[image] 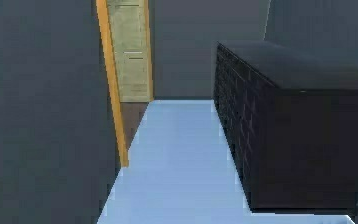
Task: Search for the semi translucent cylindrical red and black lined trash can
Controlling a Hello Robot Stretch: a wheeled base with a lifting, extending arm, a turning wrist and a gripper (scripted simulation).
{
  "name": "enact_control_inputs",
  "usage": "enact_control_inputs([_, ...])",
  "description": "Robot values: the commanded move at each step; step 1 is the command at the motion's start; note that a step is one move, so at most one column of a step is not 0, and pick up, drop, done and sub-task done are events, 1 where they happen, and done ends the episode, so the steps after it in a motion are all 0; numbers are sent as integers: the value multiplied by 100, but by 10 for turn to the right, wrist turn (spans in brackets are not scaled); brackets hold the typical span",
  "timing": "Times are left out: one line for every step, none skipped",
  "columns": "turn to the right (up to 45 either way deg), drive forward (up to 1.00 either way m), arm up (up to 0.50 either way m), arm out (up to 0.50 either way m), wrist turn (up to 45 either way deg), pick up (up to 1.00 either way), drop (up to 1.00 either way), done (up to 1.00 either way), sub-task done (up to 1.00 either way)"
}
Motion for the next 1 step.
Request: enact_control_inputs([0, 100, 0, 0, 0, 0, 0, 0, 0])
